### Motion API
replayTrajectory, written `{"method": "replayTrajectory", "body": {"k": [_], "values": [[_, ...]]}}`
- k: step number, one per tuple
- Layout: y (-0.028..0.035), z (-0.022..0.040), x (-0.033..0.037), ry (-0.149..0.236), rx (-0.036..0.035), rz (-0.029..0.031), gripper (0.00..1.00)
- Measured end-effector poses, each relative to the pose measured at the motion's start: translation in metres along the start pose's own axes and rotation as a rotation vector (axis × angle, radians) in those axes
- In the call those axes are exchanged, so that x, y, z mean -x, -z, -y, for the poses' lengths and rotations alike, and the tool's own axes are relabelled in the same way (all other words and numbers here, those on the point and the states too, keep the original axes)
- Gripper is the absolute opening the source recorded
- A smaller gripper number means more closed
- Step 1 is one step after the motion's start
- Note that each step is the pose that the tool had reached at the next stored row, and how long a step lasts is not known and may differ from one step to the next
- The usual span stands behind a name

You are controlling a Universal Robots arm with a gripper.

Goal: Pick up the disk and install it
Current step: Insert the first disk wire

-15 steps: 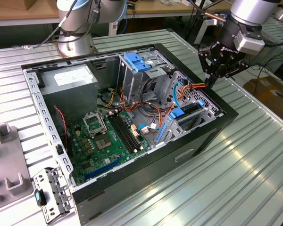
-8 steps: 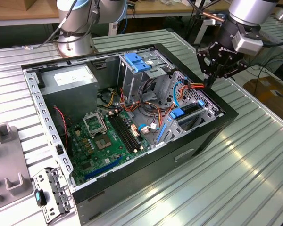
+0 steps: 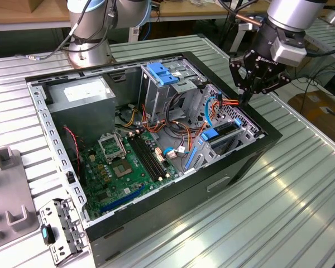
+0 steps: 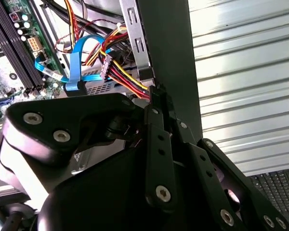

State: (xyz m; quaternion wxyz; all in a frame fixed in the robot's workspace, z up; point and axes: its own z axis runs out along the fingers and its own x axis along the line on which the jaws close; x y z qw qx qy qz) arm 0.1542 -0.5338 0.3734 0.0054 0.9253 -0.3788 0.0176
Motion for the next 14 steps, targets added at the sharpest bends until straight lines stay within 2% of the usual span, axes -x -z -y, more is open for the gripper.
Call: {"method": "replayTrajectory", "body": {"k": [14], "values": [[0.0000, -0.0001, 0.0000, -0.011, 0.0005, 0.0000, 0.17]]}}
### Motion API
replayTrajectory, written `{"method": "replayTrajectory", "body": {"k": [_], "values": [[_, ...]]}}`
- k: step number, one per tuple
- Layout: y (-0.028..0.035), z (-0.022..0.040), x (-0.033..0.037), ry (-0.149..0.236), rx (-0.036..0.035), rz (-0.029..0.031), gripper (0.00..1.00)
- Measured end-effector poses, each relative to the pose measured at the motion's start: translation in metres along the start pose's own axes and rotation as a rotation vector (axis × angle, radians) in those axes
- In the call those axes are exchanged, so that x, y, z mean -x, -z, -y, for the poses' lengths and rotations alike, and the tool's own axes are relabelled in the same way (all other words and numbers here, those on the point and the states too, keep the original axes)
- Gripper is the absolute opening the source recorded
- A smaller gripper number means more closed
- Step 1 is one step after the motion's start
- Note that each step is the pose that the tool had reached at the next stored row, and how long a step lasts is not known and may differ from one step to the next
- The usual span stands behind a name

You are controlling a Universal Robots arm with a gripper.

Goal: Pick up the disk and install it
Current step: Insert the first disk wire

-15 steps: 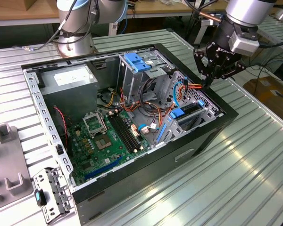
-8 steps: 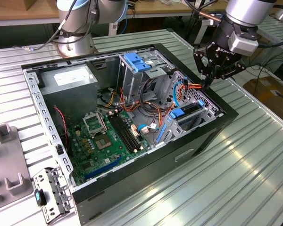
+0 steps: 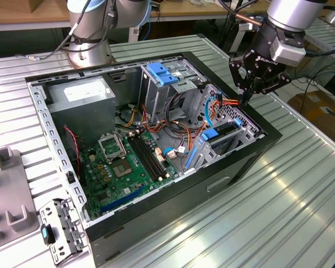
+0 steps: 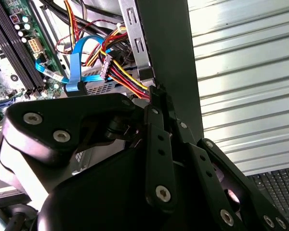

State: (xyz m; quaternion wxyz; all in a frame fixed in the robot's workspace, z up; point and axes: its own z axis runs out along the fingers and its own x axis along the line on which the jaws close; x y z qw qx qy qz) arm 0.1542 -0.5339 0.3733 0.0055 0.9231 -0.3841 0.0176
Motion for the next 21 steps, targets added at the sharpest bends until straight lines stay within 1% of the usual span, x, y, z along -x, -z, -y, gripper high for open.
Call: {"method": "replayTrajectory", "body": {"k": [1, 3, 4, 6, 10, 11, 12, 14, 16, 19, 20, 21], "values": [[-0.0001, 0.0000, 0.0000, -0.035, 0.0012, -0.0002, 0.17], [-0.0002, 0.0000, 0.0000, -0.081, 0.0028, -0.0003, 0.17], [-0.0002, 0.0000, 0.0000, -0.092, 0.0033, -0.0004, 0.17], [-0.0001, -0.0009, 0.0011, -0.101, 0.0037, -0.0005, 0.17], [-0.0001, -0.0068, 0.0062, -0.103, 0.0037, -0.0004, 0.17], [-0.0002, -0.0072, 0.0066, -0.106, 0.0039, -0.0005, 0.17], [-0.0004, -0.0073, 0.0066, -0.134, 0.0049, -0.0007, 0.17], [-0.0006, -0.0073, 0.0067, -0.169, 0.0061, -0.0007, 0.17], [-0.0008, -0.0072, 0.0067, -0.219, 0.0080, -0.0010, 0.17], [-0.0011, -0.0072, 0.0067, -0.272, 0.0099, -0.0010, 0.17], [-0.0014, -0.0072, 0.0067, -0.304, 0.0111, -0.0011, 0.17], [-0.0016, -0.0073, 0.0067, -0.316, 0.0115, -0.0012, 0.17]]}}
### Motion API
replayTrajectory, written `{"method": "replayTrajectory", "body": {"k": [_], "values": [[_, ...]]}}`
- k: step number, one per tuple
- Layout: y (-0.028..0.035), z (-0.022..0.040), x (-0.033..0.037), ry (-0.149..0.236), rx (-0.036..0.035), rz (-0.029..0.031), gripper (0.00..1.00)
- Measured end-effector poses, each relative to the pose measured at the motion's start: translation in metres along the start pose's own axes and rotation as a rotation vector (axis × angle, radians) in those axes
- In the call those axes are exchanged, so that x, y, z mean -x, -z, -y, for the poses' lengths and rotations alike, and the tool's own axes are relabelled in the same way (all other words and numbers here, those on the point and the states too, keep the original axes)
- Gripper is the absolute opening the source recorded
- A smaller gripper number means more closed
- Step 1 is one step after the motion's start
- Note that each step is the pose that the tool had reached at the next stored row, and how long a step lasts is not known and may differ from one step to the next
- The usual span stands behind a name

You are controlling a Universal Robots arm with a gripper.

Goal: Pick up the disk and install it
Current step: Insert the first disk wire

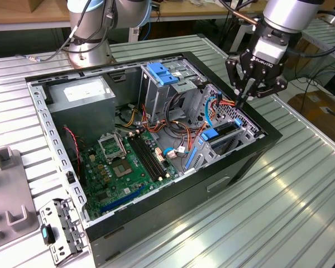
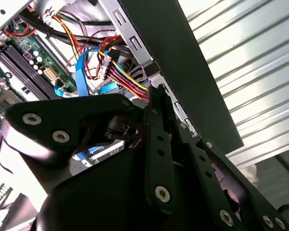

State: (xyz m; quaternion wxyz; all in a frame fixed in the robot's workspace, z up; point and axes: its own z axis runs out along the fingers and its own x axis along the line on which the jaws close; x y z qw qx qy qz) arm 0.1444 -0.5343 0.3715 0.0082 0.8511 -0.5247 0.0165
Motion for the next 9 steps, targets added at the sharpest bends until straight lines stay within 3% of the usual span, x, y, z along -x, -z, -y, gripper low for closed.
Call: {"method": "replayTrajectory", "body": {"k": [5, 9], "values": [[-0.0001, -0.0043, 0.0019, -0.014, 0.0005, -0.0001, 0.17], [-0.0001, -0.0043, 0.0019, -0.122, 0.0045, -0.0004, 0.17]]}}
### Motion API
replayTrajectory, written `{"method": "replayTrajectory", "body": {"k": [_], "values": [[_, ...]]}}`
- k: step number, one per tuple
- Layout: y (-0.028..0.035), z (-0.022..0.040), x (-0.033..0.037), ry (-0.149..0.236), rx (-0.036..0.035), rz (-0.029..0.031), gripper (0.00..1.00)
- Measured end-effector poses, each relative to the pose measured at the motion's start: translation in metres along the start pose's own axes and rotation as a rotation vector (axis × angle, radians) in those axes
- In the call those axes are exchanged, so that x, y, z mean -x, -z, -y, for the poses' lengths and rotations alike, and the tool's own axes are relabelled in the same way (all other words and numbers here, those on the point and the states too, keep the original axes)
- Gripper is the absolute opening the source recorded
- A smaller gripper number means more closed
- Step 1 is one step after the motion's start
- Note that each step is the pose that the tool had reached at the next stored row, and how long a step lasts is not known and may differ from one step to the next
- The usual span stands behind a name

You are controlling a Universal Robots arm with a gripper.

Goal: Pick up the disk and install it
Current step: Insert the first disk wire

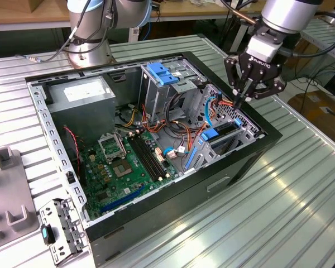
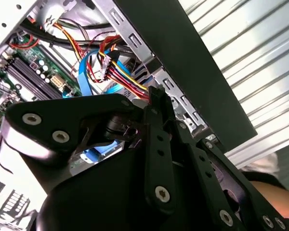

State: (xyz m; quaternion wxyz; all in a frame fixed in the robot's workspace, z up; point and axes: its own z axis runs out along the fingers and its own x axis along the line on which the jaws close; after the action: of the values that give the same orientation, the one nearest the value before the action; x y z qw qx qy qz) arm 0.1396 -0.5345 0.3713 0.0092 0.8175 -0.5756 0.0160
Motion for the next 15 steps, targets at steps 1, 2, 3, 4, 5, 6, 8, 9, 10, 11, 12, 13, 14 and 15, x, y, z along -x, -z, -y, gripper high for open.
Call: {"method": "replayTrajectory", "body": {"k": [1, 2, 3, 4, 5, 6, 8, 9, 10, 11, 12, 13, 14, 15], "values": [[0.0000, 0.0000, 0.0000, -0.015, 0.0005, -0.0001, 0.17], [0.0000, 0.0000, 0.0000, -0.049, 0.0018, -0.0002, 0.17], [0.0000, 0.0000, 0.0000, -0.069, 0.0025, -0.0002, 0.17], [0.0000, 0.0000, 0.0000, -0.084, 0.0031, -0.0003, 0.17], [0.0000, 0.0000, 0.0000, -0.110, 0.0040, -0.0004, 0.17], [0.0000, 0.0000, 0.0000, -0.128, 0.0047, -0.0005, 0.17], [0.0000, 0.0000, 0.0000, -0.150, 0.0055, -0.0005, 0.17], [0.0000, 0.0000, 0.0000, -0.151, 0.0055, -0.0006, 0.17], [0.0000, 0.0000, 0.0000, -0.151, 0.0056, -0.0005, 0.17], [0.0000, 0.0000, 0.0000, -0.152, 0.0056, -0.0005, 0.17], [0.0000, 0.0000, 0.0000, -0.152, 0.0056, -0.0005, 0.17], [0.0000, 0.0000, 0.0000, -0.153, 0.0056, -0.0006, 0.17], [0.0000, 0.0000, 0.0000, -0.153, 0.0057, -0.0006, 0.17], [0.0000, 0.0000, 0.0000, -0.154, 0.0057, -0.0005, 0.17]]}}
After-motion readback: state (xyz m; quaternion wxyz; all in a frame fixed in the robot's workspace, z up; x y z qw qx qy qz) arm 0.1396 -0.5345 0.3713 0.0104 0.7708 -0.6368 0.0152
